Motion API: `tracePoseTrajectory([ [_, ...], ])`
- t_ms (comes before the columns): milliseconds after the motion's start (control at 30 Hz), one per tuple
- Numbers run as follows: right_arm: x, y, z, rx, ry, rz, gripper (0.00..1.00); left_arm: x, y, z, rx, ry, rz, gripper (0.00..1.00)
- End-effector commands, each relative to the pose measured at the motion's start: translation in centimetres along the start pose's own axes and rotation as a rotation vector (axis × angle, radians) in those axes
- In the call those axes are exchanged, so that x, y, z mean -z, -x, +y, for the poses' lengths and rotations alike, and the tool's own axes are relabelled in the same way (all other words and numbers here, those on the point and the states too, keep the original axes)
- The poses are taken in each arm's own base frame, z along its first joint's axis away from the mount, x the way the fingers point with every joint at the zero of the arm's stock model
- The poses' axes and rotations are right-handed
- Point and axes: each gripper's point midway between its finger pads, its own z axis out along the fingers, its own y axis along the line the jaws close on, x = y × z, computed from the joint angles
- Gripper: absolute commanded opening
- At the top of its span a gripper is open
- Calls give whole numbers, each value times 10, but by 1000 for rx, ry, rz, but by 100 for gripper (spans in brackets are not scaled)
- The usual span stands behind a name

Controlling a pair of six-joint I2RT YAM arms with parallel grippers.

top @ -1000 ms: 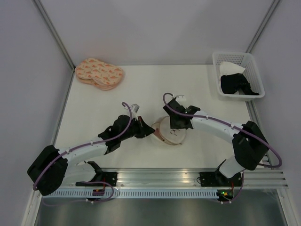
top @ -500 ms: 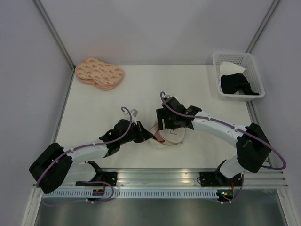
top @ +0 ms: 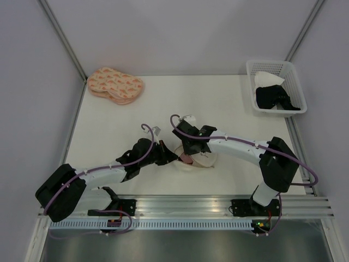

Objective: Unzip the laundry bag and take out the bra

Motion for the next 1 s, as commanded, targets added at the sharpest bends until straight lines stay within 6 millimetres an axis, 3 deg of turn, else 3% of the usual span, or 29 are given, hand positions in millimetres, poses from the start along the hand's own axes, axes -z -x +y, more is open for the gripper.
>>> tracePoseTrajectory([
  [0, 25, 23, -37, -47, -184, -105, 10, -1, 12, -16, 7, -46, -41, 2],
  [167, 45, 23, -62, -70, -276, -135, 8, 0, 11, -14, 8, -38, -41, 2],
  [233, 54, 25, -74, -120, -329, -175, 3, 0, 12, -13, 10, -30, -46, 2],
  [400, 82, 8, -119, -211, -477, -211, 1, 4, 18, -11, 13, -3, -76, 2],
  [467, 90, 5, -126, -236, -490, -222, 2, 5, 22, -7, 17, 20, -98, 2],
  [567, 105, -4, -141, -267, -523, -232, 13, 10, 30, -2, 36, 59, -139, 2],
  [667, 121, -14, -153, -295, -544, -226, 39, 15, 35, 2, 48, 89, -172, 2],
  [700, 130, -13, -156, -317, -534, -243, 55, 16, 36, 2, 48, 90, -176, 2],
  [767, 145, -15, -160, -334, -512, -270, 65, 16, 35, 2, 48, 93, -170, 2],
  [867, 151, -5, -142, -290, -352, -309, 73, 13, 30, 0, 57, 69, -147, 2],
  [900, 146, -9, -130, -282, -284, -278, 75, 12, 29, 2, 61, 72, -146, 2],
  [967, 140, 0, -105, -259, -155, -286, 76, 9, 21, 1, 69, 58, -107, 2],
])
